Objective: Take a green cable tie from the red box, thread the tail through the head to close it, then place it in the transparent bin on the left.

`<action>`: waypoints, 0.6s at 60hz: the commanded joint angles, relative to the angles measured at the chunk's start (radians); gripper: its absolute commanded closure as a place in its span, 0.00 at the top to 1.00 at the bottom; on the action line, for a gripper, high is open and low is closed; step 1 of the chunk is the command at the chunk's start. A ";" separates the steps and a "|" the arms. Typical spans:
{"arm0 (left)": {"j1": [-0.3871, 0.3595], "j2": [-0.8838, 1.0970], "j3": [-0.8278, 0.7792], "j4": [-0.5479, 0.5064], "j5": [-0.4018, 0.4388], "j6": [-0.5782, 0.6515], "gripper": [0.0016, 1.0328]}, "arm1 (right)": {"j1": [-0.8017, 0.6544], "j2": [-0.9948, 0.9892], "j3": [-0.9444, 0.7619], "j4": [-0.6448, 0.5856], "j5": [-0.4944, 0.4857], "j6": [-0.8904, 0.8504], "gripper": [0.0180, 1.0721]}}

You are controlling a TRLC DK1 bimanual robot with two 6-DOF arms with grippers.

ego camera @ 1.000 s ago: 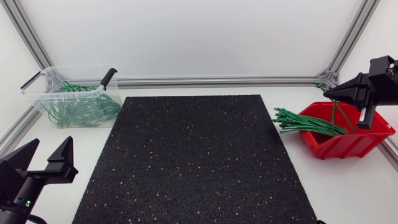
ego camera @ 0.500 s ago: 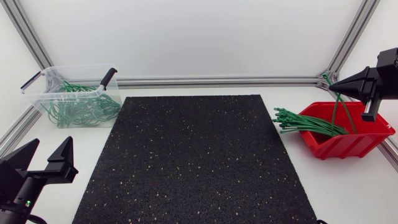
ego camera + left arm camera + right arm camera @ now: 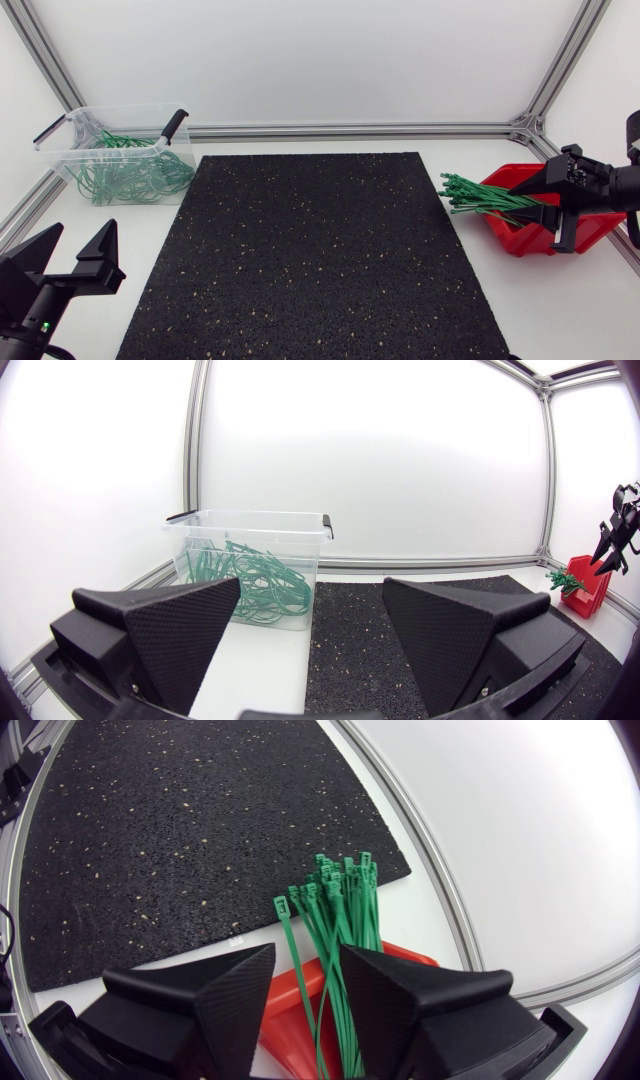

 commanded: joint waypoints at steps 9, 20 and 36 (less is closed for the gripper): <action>-0.001 0.002 -0.036 -0.032 -0.004 0.013 0.96 | 0.017 -0.113 -0.007 -0.064 -0.001 -0.047 0.93; 0.003 0.002 -0.036 -0.032 -0.004 0.013 0.96 | 0.016 -0.113 0.024 -0.064 0.001 -0.036 0.93; 0.001 0.002 -0.036 -0.032 -0.004 0.013 0.96 | 0.020 -0.043 0.030 -0.047 0.061 -0.022 0.86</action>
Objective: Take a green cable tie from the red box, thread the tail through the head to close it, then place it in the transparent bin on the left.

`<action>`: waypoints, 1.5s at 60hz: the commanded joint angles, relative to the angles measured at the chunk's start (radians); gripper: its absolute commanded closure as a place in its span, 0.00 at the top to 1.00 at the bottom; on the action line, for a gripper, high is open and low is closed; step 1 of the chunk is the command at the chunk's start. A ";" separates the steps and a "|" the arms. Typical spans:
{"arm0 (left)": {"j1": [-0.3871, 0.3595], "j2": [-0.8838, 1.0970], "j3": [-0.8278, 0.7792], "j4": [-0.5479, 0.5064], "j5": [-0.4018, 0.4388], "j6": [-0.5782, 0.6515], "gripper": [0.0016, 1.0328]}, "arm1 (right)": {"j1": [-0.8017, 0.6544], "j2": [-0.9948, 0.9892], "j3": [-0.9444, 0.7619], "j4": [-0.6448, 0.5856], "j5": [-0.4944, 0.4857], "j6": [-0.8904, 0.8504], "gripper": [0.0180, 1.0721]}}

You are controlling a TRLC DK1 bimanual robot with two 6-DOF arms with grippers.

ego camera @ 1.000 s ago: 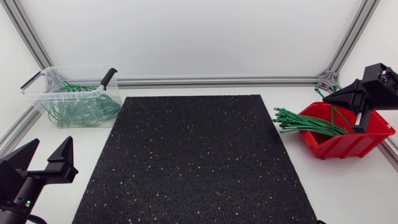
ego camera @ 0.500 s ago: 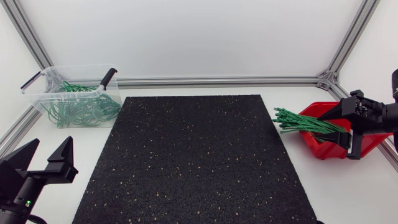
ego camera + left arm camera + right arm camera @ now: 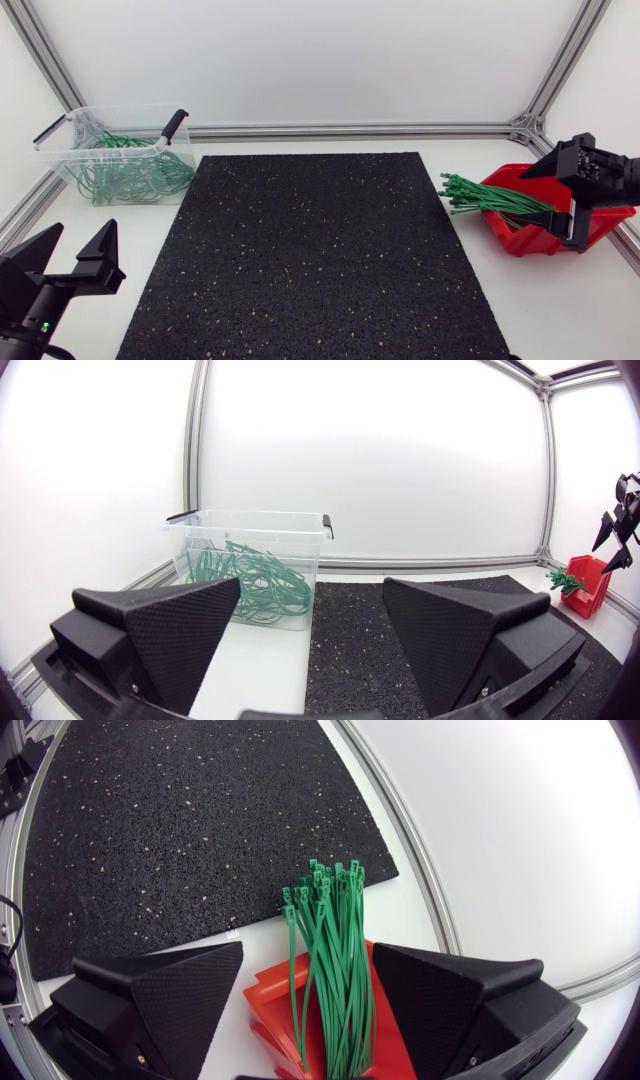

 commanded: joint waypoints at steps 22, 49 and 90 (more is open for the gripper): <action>-0.007 0.003 -0.036 -0.032 -0.004 0.014 0.96 | 0.087 0.075 -0.135 0.221 0.112 0.063 0.66; -0.007 0.003 -0.036 -0.032 -0.004 0.014 0.96 | 0.102 0.104 -0.197 0.358 0.130 0.094 0.39; -0.002 0.003 -0.036 -0.032 -0.004 0.014 0.96 | 0.114 0.077 -0.220 0.453 0.164 0.128 0.06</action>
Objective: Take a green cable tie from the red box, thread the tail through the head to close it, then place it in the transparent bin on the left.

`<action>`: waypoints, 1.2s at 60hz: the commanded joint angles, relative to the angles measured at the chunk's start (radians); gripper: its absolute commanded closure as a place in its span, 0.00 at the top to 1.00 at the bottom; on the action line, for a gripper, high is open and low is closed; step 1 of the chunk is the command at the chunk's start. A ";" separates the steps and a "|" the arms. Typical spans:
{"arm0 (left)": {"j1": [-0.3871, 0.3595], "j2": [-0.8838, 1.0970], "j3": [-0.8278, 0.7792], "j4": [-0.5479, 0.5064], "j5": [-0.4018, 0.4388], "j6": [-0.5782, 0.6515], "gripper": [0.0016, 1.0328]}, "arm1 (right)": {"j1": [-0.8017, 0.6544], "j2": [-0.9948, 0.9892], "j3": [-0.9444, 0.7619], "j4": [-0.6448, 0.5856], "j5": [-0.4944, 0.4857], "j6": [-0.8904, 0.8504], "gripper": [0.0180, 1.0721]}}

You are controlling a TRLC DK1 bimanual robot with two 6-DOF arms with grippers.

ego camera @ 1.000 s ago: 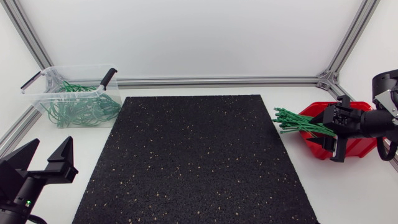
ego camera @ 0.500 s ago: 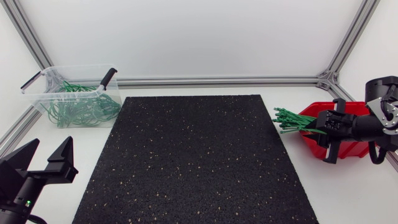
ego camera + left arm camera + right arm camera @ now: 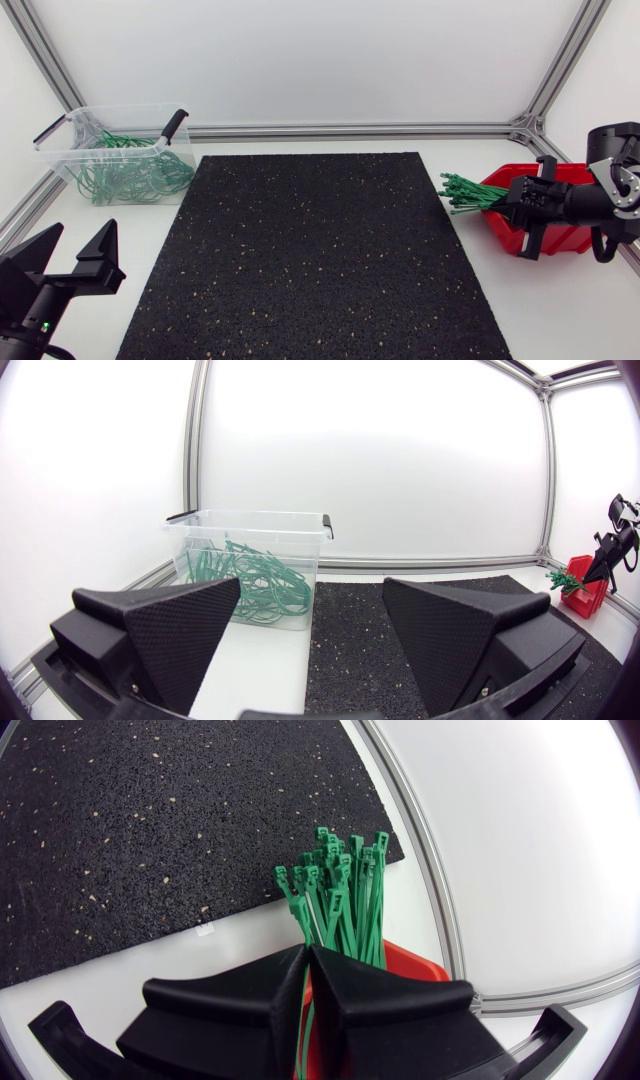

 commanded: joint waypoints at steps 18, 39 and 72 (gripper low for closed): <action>-0.001 0.003 -0.036 -0.033 -0.004 0.014 0.96 | 0.003 -0.066 0.065 -0.141 0.000 0.049 0.06; -0.004 0.000 -0.036 -0.033 -0.004 0.012 0.96 | -0.019 -0.070 0.279 -0.465 -0.130 0.130 0.06; 0.022 0.022 0.019 -0.082 0.079 0.018 0.96 | 0.044 0.006 0.657 -1.068 -0.348 0.208 0.06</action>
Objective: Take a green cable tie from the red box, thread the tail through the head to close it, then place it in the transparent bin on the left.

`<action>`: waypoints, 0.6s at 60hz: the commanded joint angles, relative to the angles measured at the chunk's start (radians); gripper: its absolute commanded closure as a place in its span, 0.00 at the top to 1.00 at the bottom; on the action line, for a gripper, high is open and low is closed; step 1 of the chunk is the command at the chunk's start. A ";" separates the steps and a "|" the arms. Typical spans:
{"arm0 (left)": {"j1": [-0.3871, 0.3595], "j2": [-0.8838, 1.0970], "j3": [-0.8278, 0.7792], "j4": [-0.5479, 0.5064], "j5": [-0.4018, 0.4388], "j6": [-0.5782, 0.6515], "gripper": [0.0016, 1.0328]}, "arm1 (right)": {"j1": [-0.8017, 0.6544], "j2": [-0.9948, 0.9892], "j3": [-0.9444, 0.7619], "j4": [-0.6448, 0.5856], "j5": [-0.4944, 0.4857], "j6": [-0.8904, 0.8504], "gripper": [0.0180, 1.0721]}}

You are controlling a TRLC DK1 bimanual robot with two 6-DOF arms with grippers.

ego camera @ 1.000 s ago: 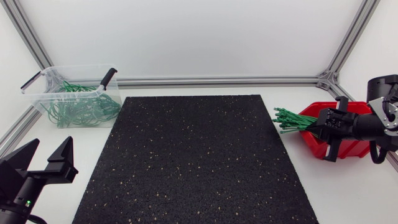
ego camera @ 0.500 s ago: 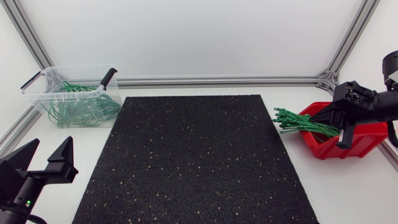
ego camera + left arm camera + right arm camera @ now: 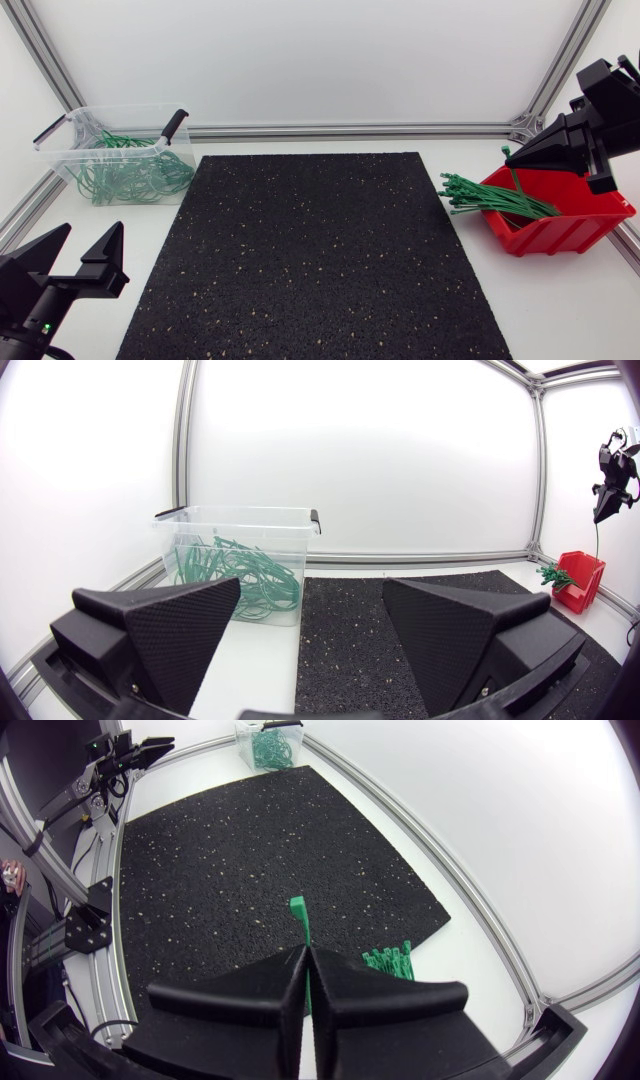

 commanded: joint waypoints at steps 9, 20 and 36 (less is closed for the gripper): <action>0.124 0.087 0.048 -0.048 0.121 0.001 0.96 | 0.126 -0.021 0.022 -0.062 -0.006 0.094 0.06; 0.281 0.210 0.116 -0.045 0.291 -0.022 0.96 | 0.257 -0.024 0.023 -0.083 -0.006 0.158 0.06; 0.386 0.331 0.235 -0.141 0.535 -0.053 0.96 | 0.393 0.002 0.033 -0.033 0.006 0.293 0.06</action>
